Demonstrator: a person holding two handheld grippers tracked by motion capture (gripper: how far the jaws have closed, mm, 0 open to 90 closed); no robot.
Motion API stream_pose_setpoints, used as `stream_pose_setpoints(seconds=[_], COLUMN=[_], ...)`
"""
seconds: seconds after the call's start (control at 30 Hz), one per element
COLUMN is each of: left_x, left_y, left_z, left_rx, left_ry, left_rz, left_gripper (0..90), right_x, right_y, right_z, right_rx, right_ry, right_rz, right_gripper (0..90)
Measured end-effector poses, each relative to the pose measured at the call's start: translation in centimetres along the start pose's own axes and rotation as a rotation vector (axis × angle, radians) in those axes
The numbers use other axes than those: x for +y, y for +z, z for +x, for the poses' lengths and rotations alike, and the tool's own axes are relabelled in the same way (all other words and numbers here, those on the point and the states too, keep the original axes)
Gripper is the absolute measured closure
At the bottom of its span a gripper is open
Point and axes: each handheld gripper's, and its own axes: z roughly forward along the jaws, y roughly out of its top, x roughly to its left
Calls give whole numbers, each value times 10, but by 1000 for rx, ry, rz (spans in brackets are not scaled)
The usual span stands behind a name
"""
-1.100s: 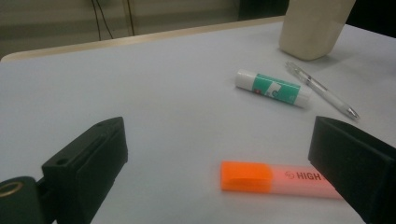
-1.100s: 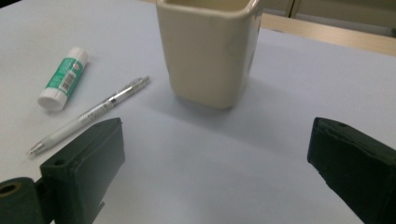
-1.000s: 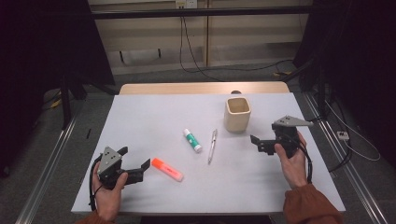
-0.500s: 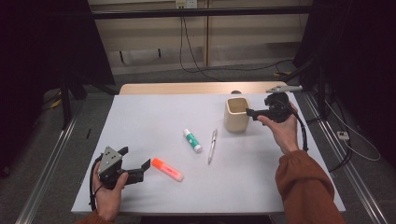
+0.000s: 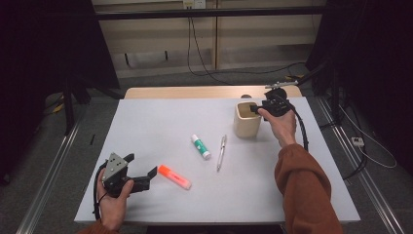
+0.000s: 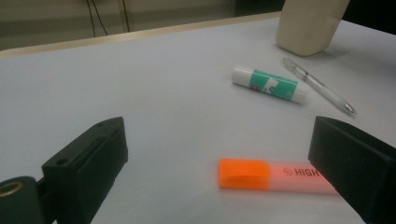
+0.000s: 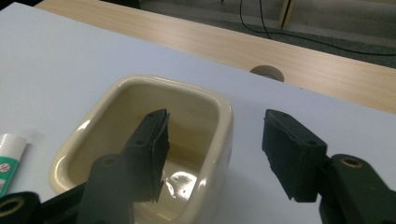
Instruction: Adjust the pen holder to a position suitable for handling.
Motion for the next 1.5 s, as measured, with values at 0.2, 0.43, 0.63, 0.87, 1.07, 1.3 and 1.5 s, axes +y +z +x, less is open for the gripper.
stream_pose_setpoints(seconds=[0.2, 0.43, 0.63, 0.87, 1.07, 1.3, 1.5], left_x=[0, 0, 0, 0, 0, 0, 0], left_y=[0, 1, 1, 1, 0, 1, 0], left_z=[0, 0, -1, -1, 0, 0, 0], left_rx=[-4, -11, -18, -20, -19, -19, -17], left_ry=[1, 11, 20, 20, 17, 16, 16], left_rz=[2, 12, 17, 14, 13, 17, 14], left_gripper=[48, 56, 57, 56, 56, 56, 56], right_x=[-1, -2, -1, 8, 8, 8, 7], right_y=[10, 13, 16, 19, 19, 16, 8], right_z=[2, 1, 6, 11, 15, 16, 18], right_rx=[-42, -44, -79, -125, -148, -117, -105], right_ry=[8, 14, -25, -14, 17, 5, -28], right_rz=[27, 58, 88, 166, 159, 153, 110], right_gripper=[543, 687, 745, 773, 818, 828, 829])
